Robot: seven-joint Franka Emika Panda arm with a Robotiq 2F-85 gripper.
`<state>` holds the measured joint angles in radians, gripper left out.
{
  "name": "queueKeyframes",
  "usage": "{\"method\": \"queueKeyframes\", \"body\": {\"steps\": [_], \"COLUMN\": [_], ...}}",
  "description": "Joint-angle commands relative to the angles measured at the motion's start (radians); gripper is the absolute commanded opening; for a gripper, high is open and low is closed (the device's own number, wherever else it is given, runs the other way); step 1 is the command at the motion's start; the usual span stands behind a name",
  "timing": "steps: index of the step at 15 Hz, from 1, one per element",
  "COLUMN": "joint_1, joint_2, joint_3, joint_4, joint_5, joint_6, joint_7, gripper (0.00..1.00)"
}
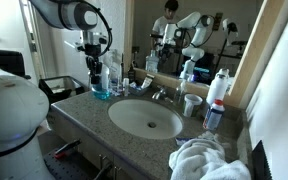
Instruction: Remove the black lid from the mouthwash bottle
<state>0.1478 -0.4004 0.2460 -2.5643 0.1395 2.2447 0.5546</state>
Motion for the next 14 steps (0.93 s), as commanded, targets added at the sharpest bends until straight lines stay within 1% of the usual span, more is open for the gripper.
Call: {"method": "queueKeyframes", "body": {"steps": [1, 5, 9, 14], "joint_1": [-0.002, 0.007, 0.024, 0.044], "joint_2": [0.031, 0.113, 0.203, 0.284], "joint_3": [0.028, 0.040, 0.036, 0.029], "joint_4": [-0.071, -0.104, -0.111, -0.112], "joint_5": [0.014, 0.015, 0.027, 0.038], "joint_6": [0.126, 0.234, 0.331, 0.397], "joint_7": [0.023, 0.016, 0.004, -0.001], "gripper": [0.20, 0.20, 0.20, 0.20]}}
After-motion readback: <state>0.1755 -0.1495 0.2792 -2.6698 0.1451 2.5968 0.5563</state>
